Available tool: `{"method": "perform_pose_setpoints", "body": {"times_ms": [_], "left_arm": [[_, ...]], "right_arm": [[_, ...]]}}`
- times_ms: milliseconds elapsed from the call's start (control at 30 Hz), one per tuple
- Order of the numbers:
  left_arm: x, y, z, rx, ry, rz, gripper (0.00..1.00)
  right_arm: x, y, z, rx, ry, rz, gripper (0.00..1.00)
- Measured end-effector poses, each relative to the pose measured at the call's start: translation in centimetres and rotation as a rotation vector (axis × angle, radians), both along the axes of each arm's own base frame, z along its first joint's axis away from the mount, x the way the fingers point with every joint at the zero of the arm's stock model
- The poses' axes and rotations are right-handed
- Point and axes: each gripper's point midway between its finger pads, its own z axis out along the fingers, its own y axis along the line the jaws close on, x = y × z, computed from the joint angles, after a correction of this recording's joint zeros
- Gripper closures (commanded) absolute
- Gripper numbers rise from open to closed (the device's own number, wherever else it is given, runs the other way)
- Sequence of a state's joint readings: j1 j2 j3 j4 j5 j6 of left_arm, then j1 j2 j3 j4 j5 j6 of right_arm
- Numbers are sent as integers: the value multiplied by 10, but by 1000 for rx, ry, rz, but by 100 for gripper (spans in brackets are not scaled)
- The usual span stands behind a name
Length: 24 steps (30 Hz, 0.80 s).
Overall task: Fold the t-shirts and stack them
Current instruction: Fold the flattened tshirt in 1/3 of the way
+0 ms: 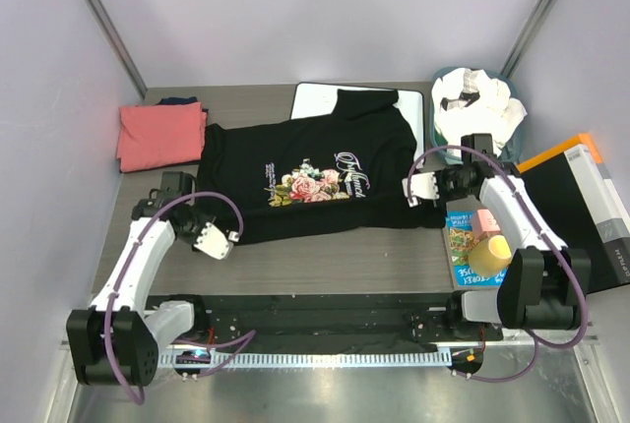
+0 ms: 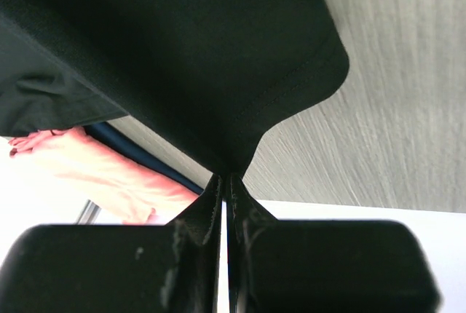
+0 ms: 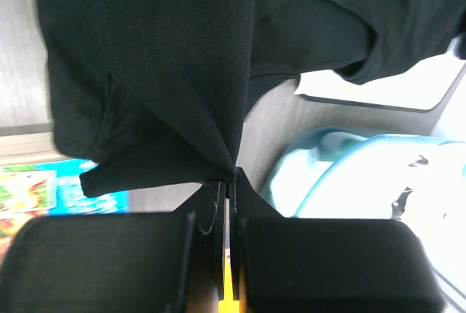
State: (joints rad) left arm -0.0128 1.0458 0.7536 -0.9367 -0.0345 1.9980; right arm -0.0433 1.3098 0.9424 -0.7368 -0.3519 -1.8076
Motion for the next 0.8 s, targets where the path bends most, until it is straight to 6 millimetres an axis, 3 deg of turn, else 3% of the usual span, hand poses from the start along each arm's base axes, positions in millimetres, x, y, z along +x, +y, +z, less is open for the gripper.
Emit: {"method": "perform_pose_setpoints", "body": {"times_ms": [433, 533, 733, 767, 800], "left_arm": [[37, 5, -6, 31, -27, 12, 99], [45, 6, -8, 36, -34, 14, 89], [71, 15, -11, 79, -120, 37, 89], [79, 17, -14, 89, -157, 43, 88], [84, 19, -19, 100, -175, 49, 87]], "right_arm": [[59, 8, 2, -1, -68, 67, 96], [64, 11, -1, -6, -73, 85, 93], [88, 10, -1, -32, -162, 77, 91], [96, 9, -1, -35, -211, 64, 88], [102, 8, -3, -39, -263, 53, 79]]}}
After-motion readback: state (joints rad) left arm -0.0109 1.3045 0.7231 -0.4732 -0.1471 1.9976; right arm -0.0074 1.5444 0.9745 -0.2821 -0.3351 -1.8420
